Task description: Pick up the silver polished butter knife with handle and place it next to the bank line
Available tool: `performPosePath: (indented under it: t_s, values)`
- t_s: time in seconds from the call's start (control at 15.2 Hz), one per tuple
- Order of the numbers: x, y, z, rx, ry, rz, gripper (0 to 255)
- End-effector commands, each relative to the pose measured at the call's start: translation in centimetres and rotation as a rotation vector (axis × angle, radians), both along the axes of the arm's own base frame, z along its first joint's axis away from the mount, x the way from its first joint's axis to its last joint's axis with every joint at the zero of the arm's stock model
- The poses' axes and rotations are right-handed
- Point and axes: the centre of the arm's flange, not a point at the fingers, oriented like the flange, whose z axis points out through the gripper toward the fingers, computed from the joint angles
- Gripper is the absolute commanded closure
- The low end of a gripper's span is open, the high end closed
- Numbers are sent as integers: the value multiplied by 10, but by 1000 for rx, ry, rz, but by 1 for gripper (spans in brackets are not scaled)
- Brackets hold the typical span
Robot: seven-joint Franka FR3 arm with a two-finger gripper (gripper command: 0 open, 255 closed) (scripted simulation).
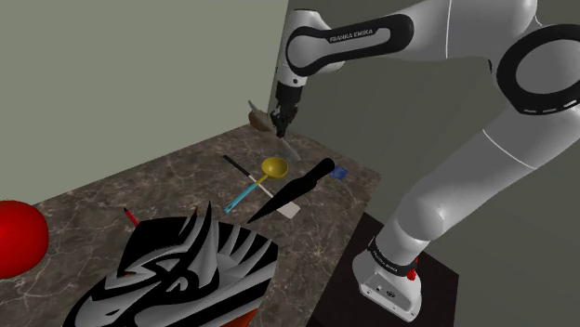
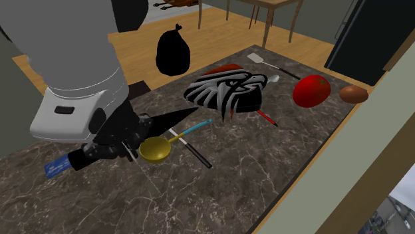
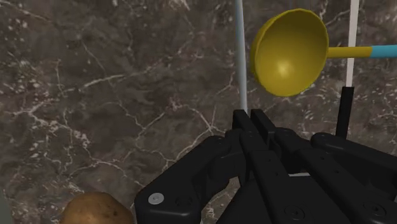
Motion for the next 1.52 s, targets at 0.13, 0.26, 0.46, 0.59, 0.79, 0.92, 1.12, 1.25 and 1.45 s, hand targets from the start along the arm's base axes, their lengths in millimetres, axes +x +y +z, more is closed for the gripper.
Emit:
performPosePath:
  t_s: [0.13,0.26,0.46,0.59,0.79,0.92,1.12,1.25,1.45]
  values:
    - [-9,-51,1,0,0,2,255]
    - [-13,-77,1,0,0,2,255]
    - [-19,-117,2,0,0,2,255]
    - [-23,-143,3,0,0,2,255]
    - [-29,-182,3,0,0,2,255]
    - [-33,-208,4,0,0,2,255]
    - [-40,-247,5,0,0,2,255]
    - [-44,-273,5,0,0,2,255]
    - [-45,-283,-5,0,0,2,255]
